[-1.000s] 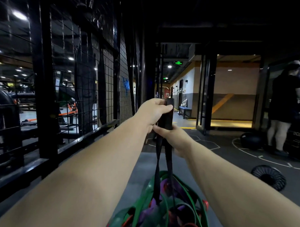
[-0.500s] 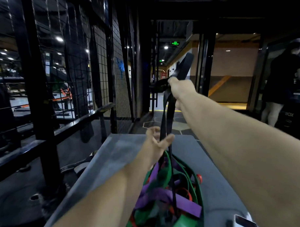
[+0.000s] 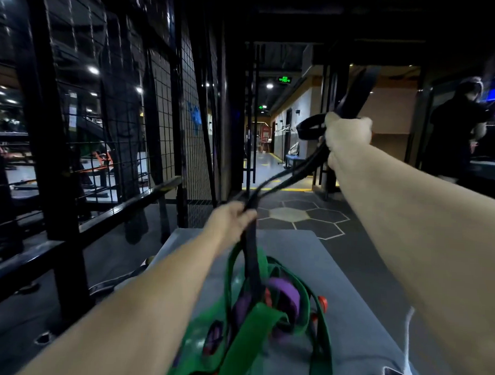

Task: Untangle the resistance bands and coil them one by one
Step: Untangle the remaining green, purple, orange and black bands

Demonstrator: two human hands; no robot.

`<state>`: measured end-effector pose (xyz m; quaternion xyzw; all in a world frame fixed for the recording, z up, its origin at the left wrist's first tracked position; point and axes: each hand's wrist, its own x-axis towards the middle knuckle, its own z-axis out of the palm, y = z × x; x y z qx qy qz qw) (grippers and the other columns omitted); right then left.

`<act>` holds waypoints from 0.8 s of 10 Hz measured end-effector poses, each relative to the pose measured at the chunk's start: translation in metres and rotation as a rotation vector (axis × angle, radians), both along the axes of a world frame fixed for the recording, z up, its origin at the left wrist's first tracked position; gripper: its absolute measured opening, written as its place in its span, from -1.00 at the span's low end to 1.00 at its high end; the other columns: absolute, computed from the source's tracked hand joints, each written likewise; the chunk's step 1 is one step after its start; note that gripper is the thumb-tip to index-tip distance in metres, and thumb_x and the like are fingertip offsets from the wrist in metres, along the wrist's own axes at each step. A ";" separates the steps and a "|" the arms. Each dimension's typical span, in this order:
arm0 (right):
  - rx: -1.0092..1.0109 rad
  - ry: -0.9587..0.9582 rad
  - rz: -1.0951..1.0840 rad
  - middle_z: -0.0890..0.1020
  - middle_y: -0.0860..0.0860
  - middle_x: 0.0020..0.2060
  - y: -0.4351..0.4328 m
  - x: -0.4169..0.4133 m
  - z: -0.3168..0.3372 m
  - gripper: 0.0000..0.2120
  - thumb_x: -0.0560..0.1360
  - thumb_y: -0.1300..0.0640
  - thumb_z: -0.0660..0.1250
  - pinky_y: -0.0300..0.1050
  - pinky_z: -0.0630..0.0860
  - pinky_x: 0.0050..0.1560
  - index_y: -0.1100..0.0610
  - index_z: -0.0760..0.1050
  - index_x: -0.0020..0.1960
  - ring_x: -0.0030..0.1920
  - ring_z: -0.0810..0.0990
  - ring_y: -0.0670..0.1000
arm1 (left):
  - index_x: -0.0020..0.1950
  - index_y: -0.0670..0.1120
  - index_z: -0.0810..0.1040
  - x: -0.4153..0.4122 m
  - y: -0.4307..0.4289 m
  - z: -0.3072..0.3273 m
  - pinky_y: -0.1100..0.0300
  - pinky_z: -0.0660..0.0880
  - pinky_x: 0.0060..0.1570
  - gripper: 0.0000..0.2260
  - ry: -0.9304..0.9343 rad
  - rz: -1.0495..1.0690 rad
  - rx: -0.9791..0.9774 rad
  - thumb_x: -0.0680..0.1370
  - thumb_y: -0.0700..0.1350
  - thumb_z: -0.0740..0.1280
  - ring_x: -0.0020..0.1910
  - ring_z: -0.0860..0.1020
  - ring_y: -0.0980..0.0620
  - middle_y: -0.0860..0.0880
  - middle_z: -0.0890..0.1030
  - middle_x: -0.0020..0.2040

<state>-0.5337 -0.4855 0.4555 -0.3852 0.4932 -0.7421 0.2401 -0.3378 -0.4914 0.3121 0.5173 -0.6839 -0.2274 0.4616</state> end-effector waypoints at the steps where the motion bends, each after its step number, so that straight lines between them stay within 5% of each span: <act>1: 0.110 0.095 0.051 0.56 0.09 -0.02 -0.004 -0.013 0.002 -0.56 0.50 0.13 0.35 -0.16 0.49 -0.18 0.23 0.43 0.34 -0.12 0.51 0.02 | 0.06 -0.13 0.58 0.010 0.009 0.070 0.17 0.45 -0.15 -0.77 -0.033 0.158 -0.130 0.63 0.00 0.23 -0.08 0.57 -0.10 -0.14 0.64 -0.04; 2: 0.245 0.071 0.126 0.59 0.17 0.00 -0.016 -0.017 -0.012 -0.48 0.47 0.19 0.41 -0.24 0.51 -0.50 0.23 0.30 0.36 -0.26 0.55 0.03 | 0.06 -0.09 0.58 0.010 0.008 0.108 0.11 0.46 -0.10 -0.79 -0.009 0.180 -0.241 0.64 -0.02 0.20 -0.12 0.53 -0.07 -0.08 0.60 -0.10; 3: 0.336 0.099 0.247 0.58 0.21 -0.11 -0.022 -0.007 -0.028 -0.39 0.44 0.24 0.43 -0.15 0.51 -0.54 0.19 0.22 0.39 -0.42 0.59 0.07 | -0.03 -0.04 0.57 0.010 -0.002 0.125 0.15 0.37 -0.27 -0.81 0.011 0.196 -0.283 0.64 -0.05 0.19 -0.32 0.43 0.06 -0.01 0.54 -0.21; 4: 0.362 0.251 0.344 0.58 0.17 -0.21 -0.018 0.002 -0.050 -0.49 0.44 0.20 0.47 -0.14 0.49 -0.51 0.15 0.29 0.28 -0.37 0.58 0.10 | 0.05 -0.09 0.62 0.007 -0.009 0.114 0.15 0.46 -0.28 -0.80 -0.074 0.165 -0.168 0.63 -0.05 0.23 -0.32 0.51 0.00 -0.06 0.62 -0.16; 5: 0.427 0.382 0.498 0.60 0.07 -0.23 -0.007 0.009 -0.077 -0.72 0.45 0.03 0.49 -0.09 0.56 -0.28 0.07 0.43 0.02 -0.30 0.59 0.04 | 0.11 -0.20 0.60 0.004 -0.013 0.090 -0.01 0.58 0.04 -0.80 -0.198 0.078 0.081 0.60 -0.10 0.31 -0.04 0.63 -0.21 -0.25 0.65 -0.01; 6: 0.587 0.455 0.634 0.65 0.05 -0.11 -0.006 0.012 -0.106 -0.52 0.37 -0.21 0.49 -0.03 0.60 -0.04 0.05 0.50 0.14 -0.13 0.65 0.05 | 0.03 -0.21 0.59 -0.003 -0.009 0.065 -0.10 0.58 0.09 -0.89 -0.184 -0.036 0.261 0.60 -0.20 0.31 -0.02 0.64 -0.21 -0.31 0.63 0.03; 8: 0.713 0.364 0.861 0.63 0.03 0.01 0.012 0.014 -0.137 -0.26 0.11 -0.33 0.40 -0.11 0.51 -0.07 0.01 0.48 0.20 -0.04 0.60 0.05 | -0.03 -0.23 0.62 -0.017 -0.007 0.047 0.16 0.61 -0.15 -0.88 -0.123 -0.059 0.305 0.57 -0.25 0.29 -0.24 0.58 -0.05 -0.15 0.60 -0.17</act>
